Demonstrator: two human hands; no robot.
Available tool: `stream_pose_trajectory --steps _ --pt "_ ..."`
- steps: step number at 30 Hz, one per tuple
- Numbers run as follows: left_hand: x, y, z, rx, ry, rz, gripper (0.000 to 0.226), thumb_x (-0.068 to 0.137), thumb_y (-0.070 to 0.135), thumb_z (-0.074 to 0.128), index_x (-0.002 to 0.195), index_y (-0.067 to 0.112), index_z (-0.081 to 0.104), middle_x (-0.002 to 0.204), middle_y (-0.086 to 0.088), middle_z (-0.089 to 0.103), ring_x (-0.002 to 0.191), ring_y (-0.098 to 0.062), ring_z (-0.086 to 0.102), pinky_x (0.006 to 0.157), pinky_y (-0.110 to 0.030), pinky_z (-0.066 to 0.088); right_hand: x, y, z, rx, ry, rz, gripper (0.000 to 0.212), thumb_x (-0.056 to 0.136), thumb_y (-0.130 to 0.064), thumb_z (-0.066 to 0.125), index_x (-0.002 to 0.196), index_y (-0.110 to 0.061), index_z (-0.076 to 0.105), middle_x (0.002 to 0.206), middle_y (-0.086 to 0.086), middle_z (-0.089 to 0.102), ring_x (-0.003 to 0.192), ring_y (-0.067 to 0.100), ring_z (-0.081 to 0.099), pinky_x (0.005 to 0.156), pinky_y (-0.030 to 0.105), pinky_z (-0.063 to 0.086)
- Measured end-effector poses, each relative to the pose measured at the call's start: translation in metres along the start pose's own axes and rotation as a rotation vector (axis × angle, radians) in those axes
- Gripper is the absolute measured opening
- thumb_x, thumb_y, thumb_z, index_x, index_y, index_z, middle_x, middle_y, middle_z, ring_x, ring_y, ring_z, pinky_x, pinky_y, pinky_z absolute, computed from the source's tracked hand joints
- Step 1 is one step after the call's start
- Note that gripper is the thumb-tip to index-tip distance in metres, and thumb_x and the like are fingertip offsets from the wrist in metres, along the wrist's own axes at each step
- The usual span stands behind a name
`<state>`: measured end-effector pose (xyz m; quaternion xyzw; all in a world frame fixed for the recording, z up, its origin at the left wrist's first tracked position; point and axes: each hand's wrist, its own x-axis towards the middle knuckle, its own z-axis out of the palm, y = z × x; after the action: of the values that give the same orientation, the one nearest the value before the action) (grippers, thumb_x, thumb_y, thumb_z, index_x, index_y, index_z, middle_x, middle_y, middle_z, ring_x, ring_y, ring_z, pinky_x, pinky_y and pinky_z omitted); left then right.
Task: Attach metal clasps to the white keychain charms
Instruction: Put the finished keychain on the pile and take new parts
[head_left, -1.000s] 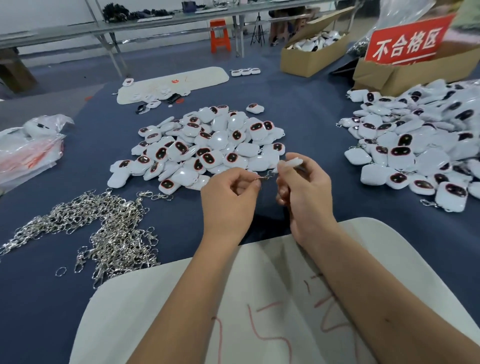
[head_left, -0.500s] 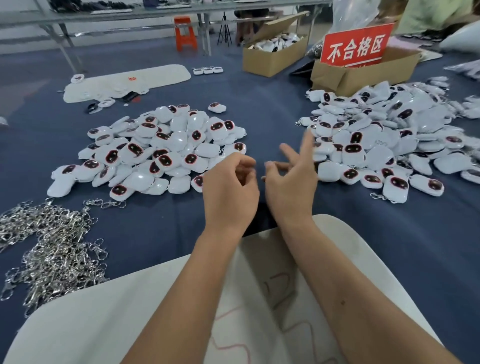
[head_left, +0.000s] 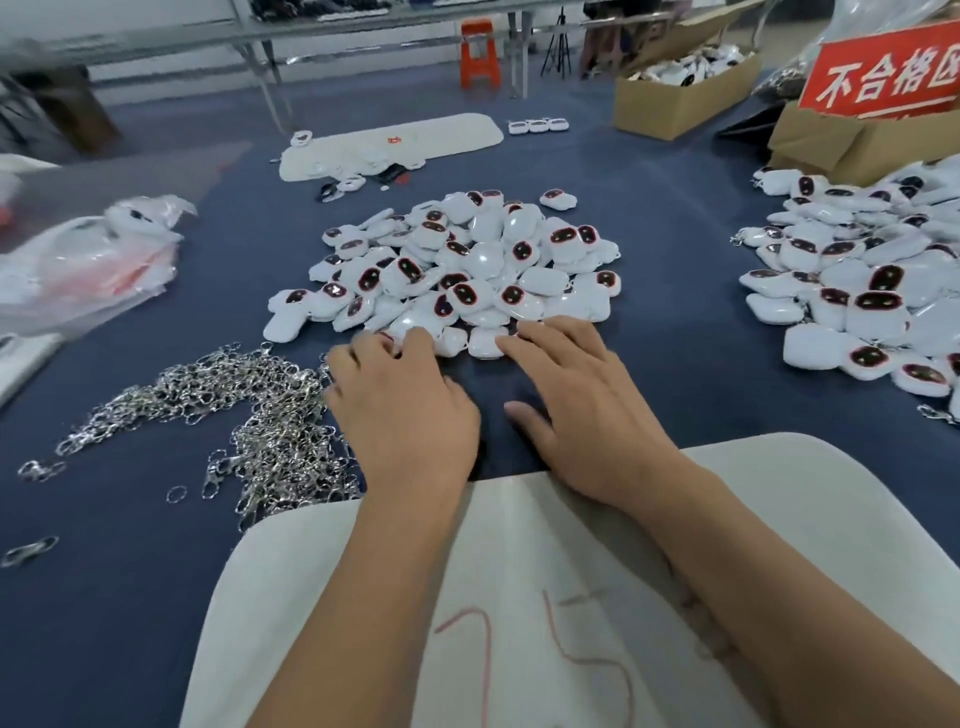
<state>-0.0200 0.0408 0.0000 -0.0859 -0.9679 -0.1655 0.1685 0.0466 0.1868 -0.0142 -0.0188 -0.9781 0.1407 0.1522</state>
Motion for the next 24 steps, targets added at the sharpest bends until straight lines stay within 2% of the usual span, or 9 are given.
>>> stream_pose_trajectory --steps 4,7,9,12,14,17,19,21,24 --pt "0.007 -0.030 0.001 0.078 -0.148 -0.132 0.057 0.096 0.048 0.054 0.146 0.022 0.044 0.163 -0.017 0.024 0.152 -0.038 0.014 0.120 -0.055 0.015 0.001 0.001 0.004 0.019 -0.038 0.043 0.063 0.105 -0.040 0.053 0.161 -0.026 0.031 0.168 -0.003 0.029 0.156 0.021 0.018 0.120 0.044 0.031" --pt "0.007 -0.033 0.004 0.103 -0.228 -0.125 0.067 0.102 0.051 0.042 0.158 0.018 0.029 0.169 -0.011 0.017 0.156 -0.034 0.008 0.125 -0.054 0.007 0.000 0.001 0.004 0.056 -0.002 0.028 0.061 0.102 -0.035 0.059 0.158 -0.025 0.038 0.159 -0.004 0.041 0.146 0.021 0.031 0.113 0.044 0.037" --pt "0.002 -0.026 0.004 0.099 -0.182 -0.086 0.061 0.101 0.047 0.046 0.150 0.013 0.039 0.162 -0.009 0.033 0.151 -0.032 0.023 0.123 -0.051 0.018 -0.001 0.001 0.002 0.084 0.041 0.021 0.060 0.098 -0.030 0.066 0.154 -0.023 0.046 0.146 -0.004 0.052 0.134 0.023 0.040 0.107 0.043 0.042" --pt "-0.004 -0.013 0.002 0.112 -0.103 -0.025 0.044 0.097 0.040 0.053 0.132 0.014 0.056 0.138 -0.009 0.051 0.131 -0.033 0.044 0.105 -0.047 0.037 0.000 0.003 0.003 0.095 0.093 0.029 0.058 0.095 -0.027 0.071 0.149 -0.019 0.052 0.134 -0.002 0.058 0.123 0.023 0.043 0.107 0.036 0.041" --pt "-0.006 -0.008 0.003 0.027 -0.086 0.026 0.032 0.096 0.034 0.056 0.123 0.017 0.063 0.130 -0.008 0.053 0.121 -0.031 0.047 0.098 -0.043 0.041 0.000 0.004 0.004 0.087 0.087 0.031 0.057 0.096 -0.027 0.071 0.149 -0.018 0.053 0.134 -0.002 0.059 0.124 0.023 0.042 0.109 0.031 0.037" --pt "-0.005 -0.004 0.008 -0.136 -0.083 0.181 0.021 0.093 0.022 0.059 0.110 0.022 0.072 0.115 -0.004 0.060 0.110 -0.026 0.052 0.088 -0.029 0.035 0.000 0.005 0.005 0.124 0.061 0.032 0.056 0.097 -0.023 0.069 0.150 -0.018 0.053 0.134 -0.003 0.062 0.124 0.025 0.044 0.108 0.037 0.040" --pt "-0.004 -0.003 0.012 -0.287 -0.099 0.259 0.023 0.088 0.016 0.068 0.109 0.024 0.073 0.108 0.000 0.067 0.105 -0.023 0.059 0.089 -0.027 0.039 0.000 0.006 0.005 0.157 0.084 0.037 0.052 0.095 -0.017 0.070 0.146 -0.017 0.057 0.126 0.000 0.065 0.116 0.026 0.048 0.102 0.039 0.043" --pt "-0.004 -0.003 0.015 -0.523 -0.162 0.264 0.031 0.082 0.009 0.076 0.107 0.026 0.073 0.100 0.006 0.071 0.094 -0.016 0.067 0.091 -0.032 0.052 0.000 0.007 0.006 0.175 0.110 0.059 0.050 0.094 -0.016 0.071 0.142 -0.016 0.060 0.117 0.002 0.062 0.110 0.024 0.048 0.098 0.035 0.042" --pt "-0.004 -0.001 0.017 -0.807 -0.241 0.231 0.050 0.075 -0.004 0.082 0.097 0.038 0.069 0.094 0.012 0.070 0.077 -0.005 0.069 0.078 -0.021 0.058 -0.001 0.007 0.005 0.218 0.156 0.130 0.050 0.094 -0.013 0.072 0.141 -0.019 0.058 0.115 0.001 0.048 0.104 0.018 0.048 0.088 0.027 0.039"
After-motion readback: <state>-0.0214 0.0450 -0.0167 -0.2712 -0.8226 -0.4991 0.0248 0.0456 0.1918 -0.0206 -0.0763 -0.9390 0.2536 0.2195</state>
